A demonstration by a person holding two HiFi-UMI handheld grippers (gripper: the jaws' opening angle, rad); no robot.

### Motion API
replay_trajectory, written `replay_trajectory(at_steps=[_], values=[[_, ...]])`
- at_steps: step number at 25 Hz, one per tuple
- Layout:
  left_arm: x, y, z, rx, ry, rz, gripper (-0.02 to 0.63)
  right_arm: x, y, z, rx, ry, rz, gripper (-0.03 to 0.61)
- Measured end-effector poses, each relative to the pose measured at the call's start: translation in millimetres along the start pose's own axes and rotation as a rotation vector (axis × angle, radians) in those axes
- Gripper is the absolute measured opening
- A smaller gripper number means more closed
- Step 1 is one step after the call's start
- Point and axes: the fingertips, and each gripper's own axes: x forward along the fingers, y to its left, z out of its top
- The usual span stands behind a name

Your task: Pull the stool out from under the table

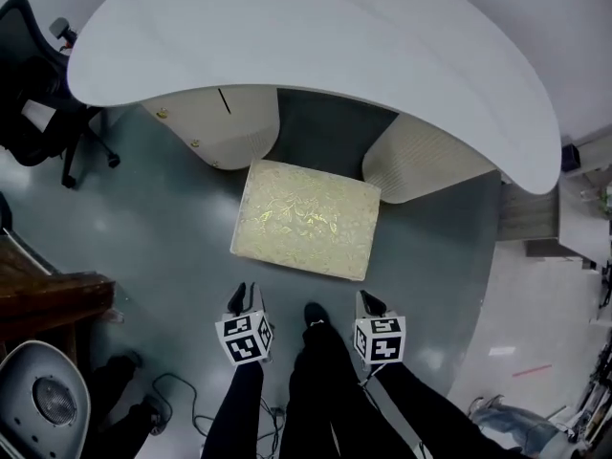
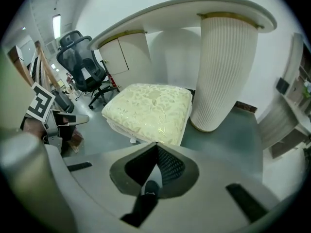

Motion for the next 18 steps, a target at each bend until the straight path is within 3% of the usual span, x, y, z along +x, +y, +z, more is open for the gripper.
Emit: replay_trajectory(at_steps=[5, 18], values=[[-32.9, -6.9, 31.2, 0.007, -0.009, -0.006, 0.012, -31.5, 9.2, 28.9, -0.033, -0.013, 0.010, 0.005], [-98.4, -51.2, 71.8, 0.041, 0.008, -0.055, 0.008, -98.2, 26.4, 70.3, -0.095, -0.033, 0.043, 0.003]])
